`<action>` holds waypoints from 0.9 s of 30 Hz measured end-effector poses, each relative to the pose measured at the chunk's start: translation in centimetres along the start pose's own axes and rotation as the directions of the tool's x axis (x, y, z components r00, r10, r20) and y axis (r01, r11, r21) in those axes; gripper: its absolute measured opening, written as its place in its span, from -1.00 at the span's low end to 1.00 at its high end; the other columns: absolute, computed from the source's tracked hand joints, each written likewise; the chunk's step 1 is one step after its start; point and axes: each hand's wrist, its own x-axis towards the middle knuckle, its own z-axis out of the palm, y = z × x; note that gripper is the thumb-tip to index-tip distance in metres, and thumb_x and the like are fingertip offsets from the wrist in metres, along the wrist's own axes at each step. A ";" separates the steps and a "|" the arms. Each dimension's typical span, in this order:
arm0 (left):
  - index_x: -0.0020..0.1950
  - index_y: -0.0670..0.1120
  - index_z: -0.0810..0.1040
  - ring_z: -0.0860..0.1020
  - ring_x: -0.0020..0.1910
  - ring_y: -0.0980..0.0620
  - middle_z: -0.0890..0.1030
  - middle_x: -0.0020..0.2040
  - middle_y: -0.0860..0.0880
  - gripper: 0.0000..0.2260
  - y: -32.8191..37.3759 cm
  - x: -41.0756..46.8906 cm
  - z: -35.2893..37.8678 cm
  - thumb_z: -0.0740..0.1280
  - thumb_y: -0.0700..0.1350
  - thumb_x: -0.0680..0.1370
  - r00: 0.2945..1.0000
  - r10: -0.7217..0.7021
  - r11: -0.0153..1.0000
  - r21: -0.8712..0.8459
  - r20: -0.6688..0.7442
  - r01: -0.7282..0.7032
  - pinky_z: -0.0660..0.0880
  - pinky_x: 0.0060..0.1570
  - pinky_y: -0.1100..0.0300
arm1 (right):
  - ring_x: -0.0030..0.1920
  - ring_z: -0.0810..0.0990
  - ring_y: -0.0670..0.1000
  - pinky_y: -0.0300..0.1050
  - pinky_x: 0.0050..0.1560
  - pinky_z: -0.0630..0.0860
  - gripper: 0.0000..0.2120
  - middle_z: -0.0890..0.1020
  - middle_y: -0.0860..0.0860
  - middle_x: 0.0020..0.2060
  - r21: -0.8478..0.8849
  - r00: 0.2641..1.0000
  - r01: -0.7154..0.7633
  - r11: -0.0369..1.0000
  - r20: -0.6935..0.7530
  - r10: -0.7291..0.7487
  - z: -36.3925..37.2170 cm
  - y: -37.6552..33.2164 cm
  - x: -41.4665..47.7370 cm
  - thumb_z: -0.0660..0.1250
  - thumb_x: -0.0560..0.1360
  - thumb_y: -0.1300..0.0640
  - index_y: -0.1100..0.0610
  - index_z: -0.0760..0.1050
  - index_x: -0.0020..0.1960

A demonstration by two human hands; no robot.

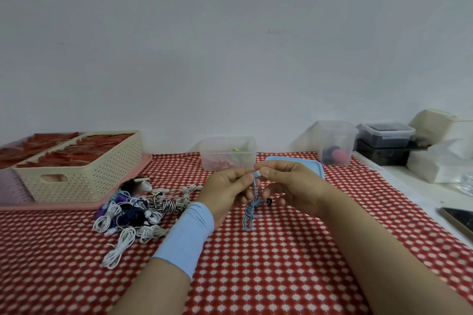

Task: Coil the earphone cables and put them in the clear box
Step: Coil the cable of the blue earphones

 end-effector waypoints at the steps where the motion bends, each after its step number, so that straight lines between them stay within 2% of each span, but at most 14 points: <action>1: 0.04 -0.16 0.67 0.49 -0.41 0.10 0.56 -0.36 -0.07 -0.87 0.1 0.0 -0.1 0.32 -0.21 0.59 1.000 -0.007 1.000 -0.008 -0.001 0.007 0.47 -0.39 0.32 | -0.32 0.62 -0.03 -0.28 -0.51 0.36 -0.84 0.70 0.05 -0.17 -0.001 1.000 0.007 1.000 -0.001 -0.007 0.1 0.0 -0.1 0.35 0.57 0.16 0.13 0.65 0.11; 4: 0.05 -0.17 0.66 0.50 -0.42 0.12 0.58 -0.37 -0.03 -0.87 0.2 -0.2 -0.1 0.32 -0.21 0.59 1.000 -0.013 1.000 -0.021 0.013 0.013 0.47 -0.39 0.32 | -0.33 0.63 -0.04 -0.28 -0.51 0.36 -0.85 0.71 0.05 -0.21 -0.013 1.000 0.017 1.000 0.005 -0.017 0.1 -0.2 -0.3 0.34 0.57 0.18 0.08 0.70 -0.04; 7: 0.05 -0.18 0.66 0.51 -0.42 0.13 0.60 -0.37 0.01 -0.87 0.2 -0.2 -0.1 0.32 -0.22 0.59 1.000 -0.007 1.000 -0.008 0.026 0.007 0.46 -0.39 0.32 | -0.32 0.63 -0.05 -0.28 -0.50 0.37 -0.84 0.71 0.08 -0.19 -0.039 1.000 0.008 0.999 0.010 -0.007 0.1 -0.2 -0.4 0.35 0.56 0.15 0.08 0.72 -0.09; 10: 0.08 -0.18 0.66 0.50 -0.41 0.11 0.57 -0.38 -0.04 -0.85 0.1 -0.3 -0.1 0.33 -0.20 0.58 0.999 -0.018 1.000 0.025 0.046 0.017 0.47 -0.36 0.31 | -0.30 0.64 -0.04 -0.28 -0.48 0.38 -0.86 0.71 0.09 -0.16 -0.052 1.000 -0.009 0.999 0.011 0.010 -0.1 -0.1 -0.3 0.41 0.46 0.09 0.09 0.73 -0.08; 15: 0.08 -0.19 0.65 0.50 -0.42 0.14 0.57 -0.35 -0.03 -0.85 0.2 -0.2 -0.1 0.30 -0.22 0.60 0.998 -0.027 0.998 -0.060 0.064 0.031 0.48 -0.37 0.34 | -0.27 0.66 -0.05 -0.29 -0.49 0.41 -0.84 0.71 0.09 -0.14 -0.013 1.000 -0.015 1.000 0.027 0.015 -0.1 -0.2 -0.4 0.36 0.52 0.13 0.07 0.73 -0.11; 20: 0.08 -0.20 0.65 0.50 -0.42 0.13 0.55 -0.37 -0.05 -0.85 0.2 -0.1 -0.2 0.31 -0.21 0.60 0.997 -0.036 0.998 -0.052 0.061 0.039 0.49 -0.37 0.32 | -0.26 0.67 -0.01 -0.26 -0.49 0.43 -0.86 0.71 0.11 -0.14 -0.019 1.000 0.005 1.000 0.008 -0.004 -0.2 -0.5 -0.5 0.36 0.55 0.18 0.13 0.67 0.05; 24: 0.05 -0.19 0.66 0.51 -0.41 0.11 0.58 -0.36 -0.05 -0.87 0.1 -0.1 -0.3 0.34 -0.21 0.58 0.999 -0.025 1.000 0.018 0.046 0.024 0.49 -0.35 0.30 | -0.28 0.67 0.02 -0.23 -0.48 0.44 -0.88 0.72 0.09 -0.18 -0.078 1.000 0.014 0.997 -0.017 -0.015 -0.1 -0.3 -0.5 0.37 0.55 0.20 0.12 0.70 -0.04; 27: 0.01 -0.17 0.67 0.52 -0.41 0.12 0.60 -0.37 -0.01 -0.88 0.0 -0.1 -0.3 0.33 -0.22 0.58 0.999 -0.025 1.000 0.012 0.037 0.025 0.50 -0.34 0.29 | -0.28 0.66 0.01 -0.22 -0.48 0.46 -0.89 0.72 0.07 -0.20 -0.092 0.999 0.008 0.996 -0.034 -0.011 0.1 -0.2 -0.3 0.38 0.56 0.20 0.13 0.69 -0.03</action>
